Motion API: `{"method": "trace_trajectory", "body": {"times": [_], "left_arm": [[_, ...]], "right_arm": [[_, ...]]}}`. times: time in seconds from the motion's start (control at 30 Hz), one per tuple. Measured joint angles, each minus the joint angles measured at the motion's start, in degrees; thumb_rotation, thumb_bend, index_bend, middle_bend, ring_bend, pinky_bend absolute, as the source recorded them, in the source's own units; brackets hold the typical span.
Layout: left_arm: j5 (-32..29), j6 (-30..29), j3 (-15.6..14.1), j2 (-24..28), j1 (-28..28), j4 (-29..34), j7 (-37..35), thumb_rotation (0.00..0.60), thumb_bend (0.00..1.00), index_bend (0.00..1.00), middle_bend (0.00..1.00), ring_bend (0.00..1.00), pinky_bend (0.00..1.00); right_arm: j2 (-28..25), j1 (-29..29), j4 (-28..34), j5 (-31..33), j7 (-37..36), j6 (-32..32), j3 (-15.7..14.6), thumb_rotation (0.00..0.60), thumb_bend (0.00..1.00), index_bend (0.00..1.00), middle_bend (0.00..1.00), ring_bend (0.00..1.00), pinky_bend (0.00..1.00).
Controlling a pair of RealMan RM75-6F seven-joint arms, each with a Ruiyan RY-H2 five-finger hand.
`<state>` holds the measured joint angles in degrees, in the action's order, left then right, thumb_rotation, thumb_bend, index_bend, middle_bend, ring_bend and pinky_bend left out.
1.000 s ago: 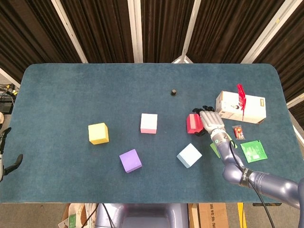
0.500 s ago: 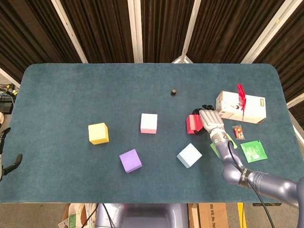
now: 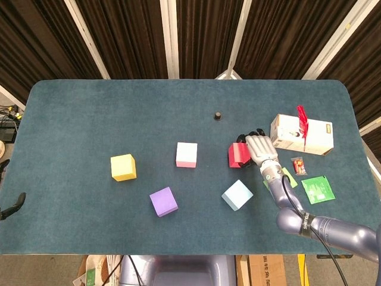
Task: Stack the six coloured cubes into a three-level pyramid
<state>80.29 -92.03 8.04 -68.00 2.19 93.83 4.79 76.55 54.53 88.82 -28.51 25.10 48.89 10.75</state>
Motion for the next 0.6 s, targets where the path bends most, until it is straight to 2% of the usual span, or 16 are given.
{"method": "trace_trajectory", "body": {"times": [0.33, 0.6], "left_arm": [[-0.17, 0.12, 0.16, 1.26, -0.25, 0.43, -1.51, 0.600, 0.36, 0.14, 0.00, 0.00, 0.00], [-0.53, 0.01, 0.50, 1.79, -0.37, 0.51, -2.27, 0.600, 0.36, 0.14, 0.00, 0.00, 0.00]], "right_arm": [[-0.64, 3.82, 5.28, 5.85, 5.87, 2.80, 0.43, 0.600, 0.24, 0.32, 0.44, 0.20, 0.00], [4.51, 8.33, 2.81, 10.08, 10.12, 4.56, 0.93, 0.600, 0.24, 0.32, 0.44, 0.20, 0.00]]}}
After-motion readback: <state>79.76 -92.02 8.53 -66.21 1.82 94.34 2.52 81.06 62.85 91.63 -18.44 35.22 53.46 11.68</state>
